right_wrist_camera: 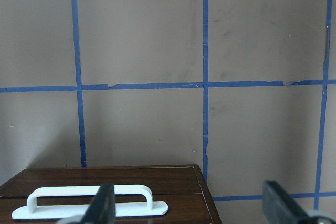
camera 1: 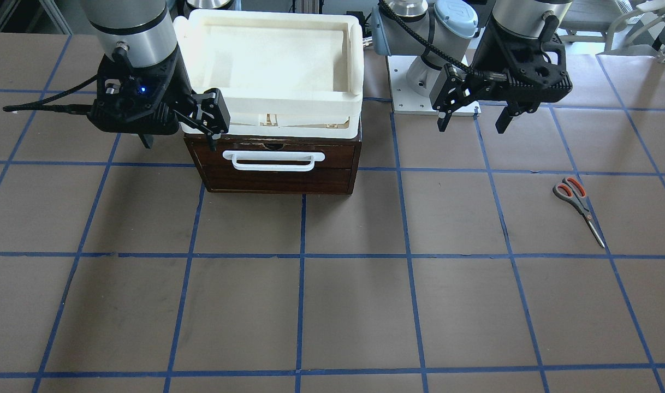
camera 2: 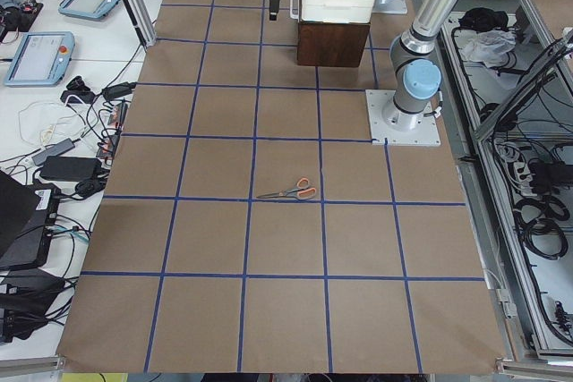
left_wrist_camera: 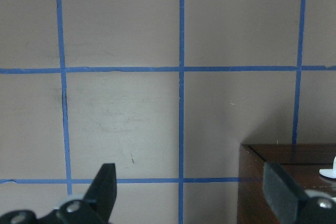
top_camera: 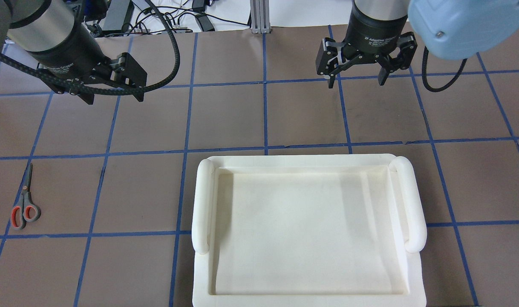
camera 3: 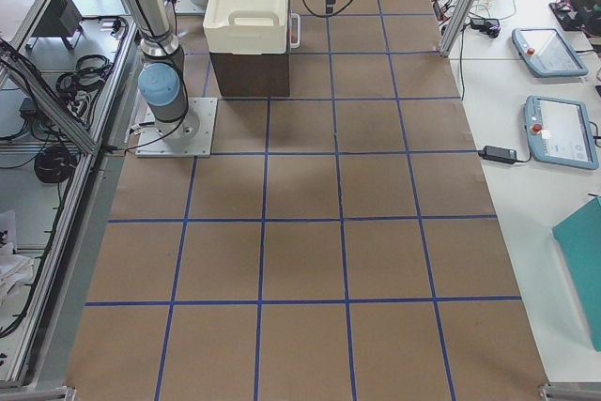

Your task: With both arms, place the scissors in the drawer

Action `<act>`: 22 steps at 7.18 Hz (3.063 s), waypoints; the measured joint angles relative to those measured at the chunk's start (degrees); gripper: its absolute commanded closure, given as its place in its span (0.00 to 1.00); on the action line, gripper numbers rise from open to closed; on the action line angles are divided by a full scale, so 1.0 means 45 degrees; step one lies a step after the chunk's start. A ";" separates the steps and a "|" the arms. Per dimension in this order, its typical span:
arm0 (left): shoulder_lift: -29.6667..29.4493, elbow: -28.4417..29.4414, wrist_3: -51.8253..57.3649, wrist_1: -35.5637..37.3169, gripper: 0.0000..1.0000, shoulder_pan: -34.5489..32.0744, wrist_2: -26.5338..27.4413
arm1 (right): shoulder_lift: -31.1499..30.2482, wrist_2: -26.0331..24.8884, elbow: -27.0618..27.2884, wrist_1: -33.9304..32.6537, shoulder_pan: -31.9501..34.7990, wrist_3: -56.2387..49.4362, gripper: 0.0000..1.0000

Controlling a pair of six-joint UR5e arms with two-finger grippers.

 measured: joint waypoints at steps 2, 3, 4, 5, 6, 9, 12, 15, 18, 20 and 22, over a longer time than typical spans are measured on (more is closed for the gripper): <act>0.0007 -0.0006 0.0027 0.0012 0.00 0.0000 -0.0027 | 0.0000 -0.0005 0.0053 -0.0044 -0.0020 -0.0052 0.00; 0.0008 -0.0006 0.0030 0.0017 0.00 0.0000 -0.0037 | 0.0000 0.0043 0.0065 -0.0121 -0.0051 -0.0131 0.00; -0.0004 -0.0004 0.0031 0.0024 0.00 0.0019 -0.0048 | 0.0001 0.0097 0.0070 -0.0166 -0.0062 -0.0172 0.00; -0.0015 -0.0005 0.0031 0.0019 0.00 0.0045 -0.0049 | 0.0027 0.0128 0.0090 -0.0178 -0.0062 -0.0173 0.00; -0.0017 -0.0018 0.0036 -0.0034 0.00 0.0093 0.0008 | 0.0073 0.0140 0.0126 -0.0181 -0.0057 -0.0086 0.00; -0.0342 -0.0697 0.0349 -0.0195 0.00 0.2251 0.0103 | 0.0148 0.0118 0.0472 -0.0304 -0.0026 0.2045 0.00; -0.2175 -0.1217 0.1113 0.1245 0.00 0.5094 0.1193 | 0.0681 0.0162 0.0593 -0.1261 0.0017 0.6743 0.00; -0.4765 -0.1310 0.1372 0.3619 0.01 0.6327 0.1740 | 0.1563 0.0165 0.0599 -0.1418 0.0553 1.3192 0.00; -0.6811 -0.2337 0.3925 0.7515 0.02 0.8051 0.1742 | 0.2629 0.0058 0.0595 -0.1250 0.1776 1.8751 0.00; -0.7071 -0.3036 0.5508 0.9147 0.03 0.9226 0.1702 | 0.3211 0.0247 0.0585 -0.0927 0.2212 2.0476 0.00; -0.6780 -0.3865 0.5829 0.9351 0.05 0.9645 0.1637 | 0.3486 0.0716 0.0582 -0.0364 0.2404 2.1123 0.00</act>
